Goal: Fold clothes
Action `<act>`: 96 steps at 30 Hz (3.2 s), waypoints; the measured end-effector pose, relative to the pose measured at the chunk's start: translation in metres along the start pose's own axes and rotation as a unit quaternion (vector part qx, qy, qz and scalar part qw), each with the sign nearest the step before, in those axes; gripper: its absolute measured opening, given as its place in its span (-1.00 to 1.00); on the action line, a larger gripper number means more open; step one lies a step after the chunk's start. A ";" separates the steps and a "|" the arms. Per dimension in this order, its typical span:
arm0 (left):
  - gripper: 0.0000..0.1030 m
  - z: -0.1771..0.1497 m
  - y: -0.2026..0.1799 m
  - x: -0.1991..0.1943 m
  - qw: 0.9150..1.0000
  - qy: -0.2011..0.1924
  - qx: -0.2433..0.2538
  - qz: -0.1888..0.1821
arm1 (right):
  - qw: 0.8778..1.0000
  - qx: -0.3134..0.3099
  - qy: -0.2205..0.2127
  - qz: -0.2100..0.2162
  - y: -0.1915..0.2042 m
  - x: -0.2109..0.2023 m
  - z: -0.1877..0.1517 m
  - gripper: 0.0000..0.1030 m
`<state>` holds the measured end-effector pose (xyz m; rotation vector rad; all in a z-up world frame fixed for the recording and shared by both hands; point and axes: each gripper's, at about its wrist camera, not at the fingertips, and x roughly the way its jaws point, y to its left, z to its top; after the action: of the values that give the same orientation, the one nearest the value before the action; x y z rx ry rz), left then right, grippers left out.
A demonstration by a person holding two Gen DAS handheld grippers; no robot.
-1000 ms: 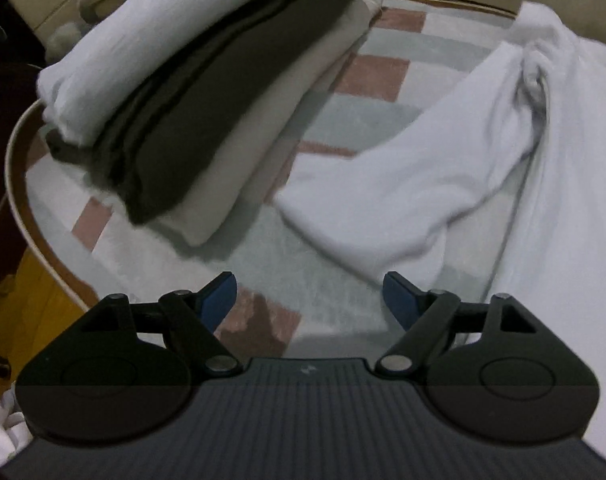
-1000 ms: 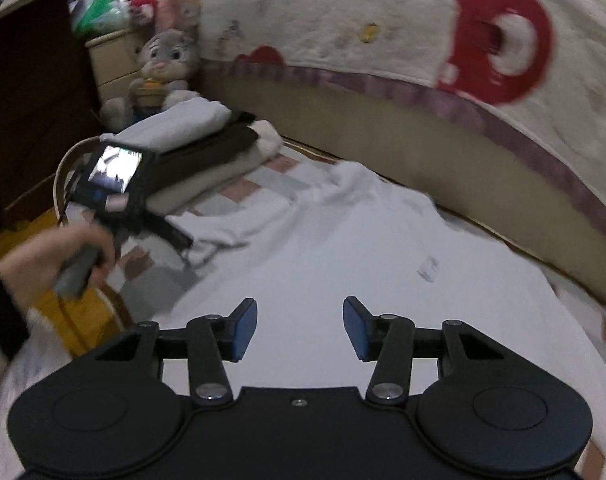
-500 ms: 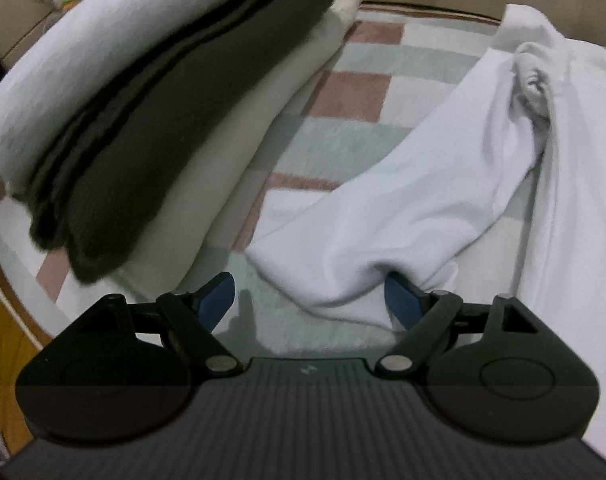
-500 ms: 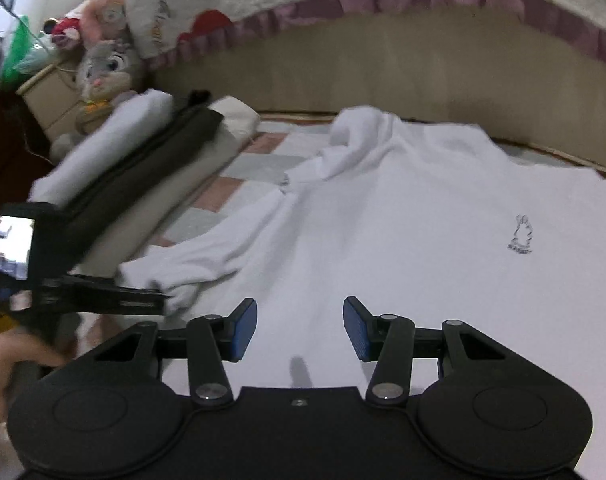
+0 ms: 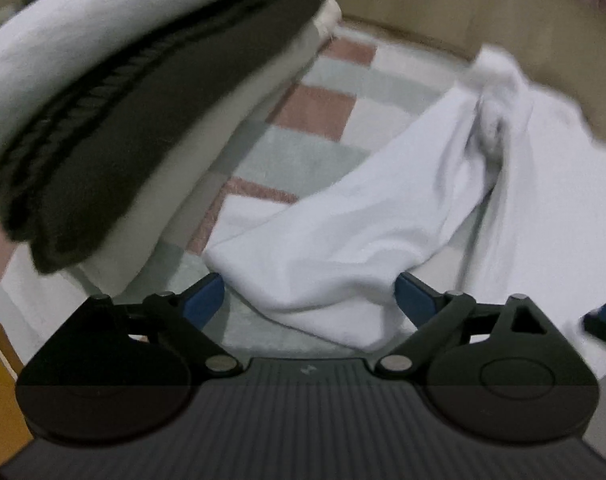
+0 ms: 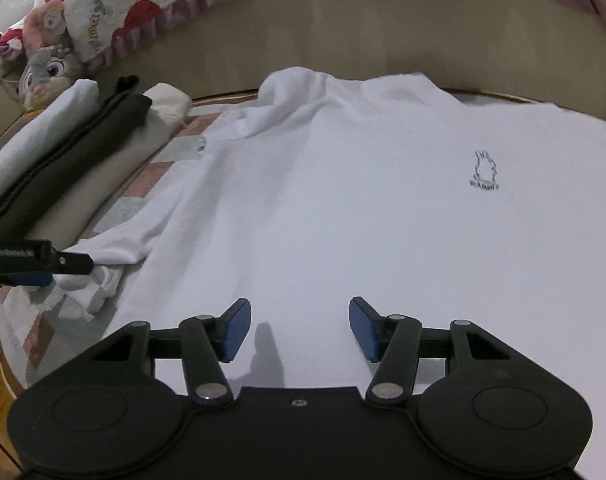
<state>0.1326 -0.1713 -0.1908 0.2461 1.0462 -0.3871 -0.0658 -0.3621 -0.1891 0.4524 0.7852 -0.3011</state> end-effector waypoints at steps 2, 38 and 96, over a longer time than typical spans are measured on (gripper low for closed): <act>0.88 -0.002 -0.010 0.010 0.999 -0.004 0.028 0.019 | 1.000 0.002 0.001 0.004 -0.002 0.001 -0.002 0.17; -0.07 0.112 0.105 -0.075 0.956 -0.250 -0.073 0.135 | 0.989 -0.143 0.022 0.030 -0.006 -0.006 0.079 0.40; -0.71 0.115 0.153 -0.062 0.929 -0.313 -0.197 -0.012 | 0.978 -0.155 -0.083 -0.110 0.045 0.099 0.201 0.45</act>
<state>0.2605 -0.0643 -0.0788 -0.2451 0.4754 -0.2430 0.1423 -0.4321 -0.1246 0.0441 0.7043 -0.4098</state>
